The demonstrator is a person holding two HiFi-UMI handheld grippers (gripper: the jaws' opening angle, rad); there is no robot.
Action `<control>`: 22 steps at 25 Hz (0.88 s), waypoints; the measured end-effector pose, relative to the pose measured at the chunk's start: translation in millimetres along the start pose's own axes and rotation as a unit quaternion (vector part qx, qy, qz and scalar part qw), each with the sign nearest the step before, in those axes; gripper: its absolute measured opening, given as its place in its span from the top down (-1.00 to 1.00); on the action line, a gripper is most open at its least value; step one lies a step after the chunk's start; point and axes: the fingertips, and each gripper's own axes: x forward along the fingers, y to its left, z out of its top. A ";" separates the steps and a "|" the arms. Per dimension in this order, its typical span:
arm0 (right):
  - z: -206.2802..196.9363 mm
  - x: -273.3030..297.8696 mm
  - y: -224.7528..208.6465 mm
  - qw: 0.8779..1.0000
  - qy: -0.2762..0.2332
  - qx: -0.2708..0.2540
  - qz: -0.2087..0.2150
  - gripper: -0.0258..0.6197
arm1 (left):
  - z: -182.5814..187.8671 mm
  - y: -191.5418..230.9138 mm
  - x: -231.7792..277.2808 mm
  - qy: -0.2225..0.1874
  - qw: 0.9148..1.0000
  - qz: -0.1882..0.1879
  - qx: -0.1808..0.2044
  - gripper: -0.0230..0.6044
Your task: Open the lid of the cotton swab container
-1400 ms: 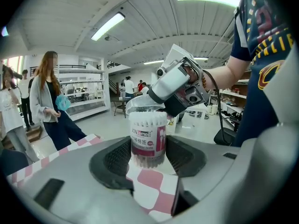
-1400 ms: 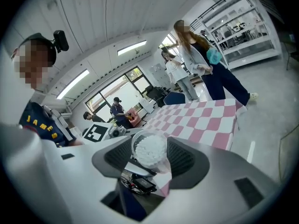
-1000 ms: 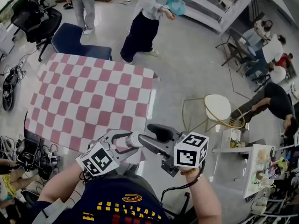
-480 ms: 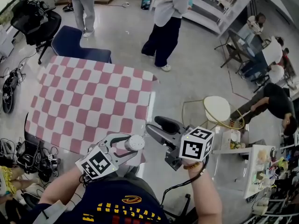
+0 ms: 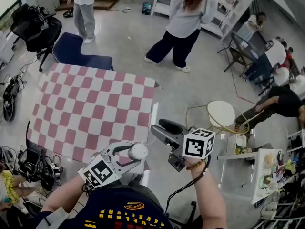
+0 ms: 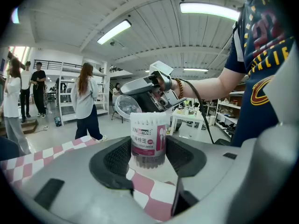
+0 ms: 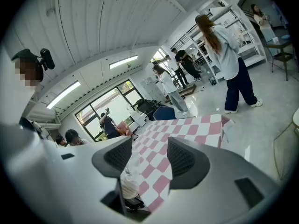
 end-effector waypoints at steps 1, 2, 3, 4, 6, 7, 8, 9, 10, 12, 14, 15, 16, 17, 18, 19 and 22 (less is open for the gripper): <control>0.0 1.1 -0.1 1.000 0.000 0.001 0.001 0.18 | -0.9 0.6 0.3 0.000 1.000 -0.001 -0.005 0.17; 0.5 2.1 0.4 1.000 -0.001 0.001 0.002 0.18 | -1.8 1.8 0.3 0.000 1.000 -0.001 -0.010 0.17; 1.7 2.8 1.4 1.000 -0.004 0.000 0.003 0.18 | -2.7 3.2 0.1 -0.001 1.000 0.000 -0.014 0.17; 3.5 3.0 2.9 1.000 -0.009 -0.001 0.003 0.18 | -3.2 4.6 -0.3 -0.002 1.000 0.001 -0.018 0.17; 7.9 0.7 6.8 1.000 -0.022 -0.001 0.003 0.18 | -3.4 6.1 -1.6 -0.006 1.000 0.005 -0.030 0.17; 10.2 -1.3 8.3 1.000 -0.029 -0.001 0.002 0.18 | -3.0 6.8 -2.3 -0.009 0.999 0.008 -0.036 0.17; 12.3 -3.3 9.2 0.999 -0.034 -0.002 -0.001 0.18 | -2.4 8.0 -2.9 -0.010 0.999 0.011 -0.041 0.17; 14.1 -5.2 9.7 0.999 -0.039 -0.004 -0.003 0.18 | -1.7 9.8 -3.7 -0.011 0.999 0.015 -0.045 0.17; 15.8 -6.9 10.3 0.999 -0.042 -0.005 -0.004 0.18 | -1.2 11.6 -4.6 -0.011 0.999 0.018 -0.047 0.17; 19.1 -10.4 12.6 0.999 -0.050 -0.007 -0.003 0.18 | 0.1 15.0 -6.3 -0.012 0.999 0.022 -0.048 0.17; 23.3 -13.9 15.8 0.998 -0.058 -0.011 -0.004 0.18 | 3.7 20.3 -8.3 -0.015 0.998 0.028 -0.046 0.17; 25.8 -15.5 17.6 0.998 -0.063 -0.016 -0.007 0.18 | 4.3 23.2 -9.3 -0.017 0.998 0.032 -0.047 0.17; 28.7 -17.1 19.8 0.997 -0.068 -0.024 -0.012 0.18 | 4.6 26.2 -10.5 -0.020 0.998 0.035 -0.048 0.17; 31.8 -18.9 22.2 0.997 -0.074 -0.032 -0.020 0.18 | 5.6 29.5 -11.9 -0.024 0.998 0.039 -0.051 0.17; 35.0 -21.0 24.9 0.995 -0.083 -0.041 -0.027 0.18 | 7.1 32.9 -13.3 -0.028 0.997 0.044 -0.053 0.17; 38.1 -23.4 27.6 0.994 -0.093 -0.048 -0.033 0.18 | 9.2 36.4 -14.7 -0.032 0.997 0.050 -0.055 0.17; 41.8 -29.9 38.5 0.991 -0.117 -0.055 -0.041 0.18 | 16.9 44.5 -18.8 -0.043 0.995 0.067 -0.057 0.17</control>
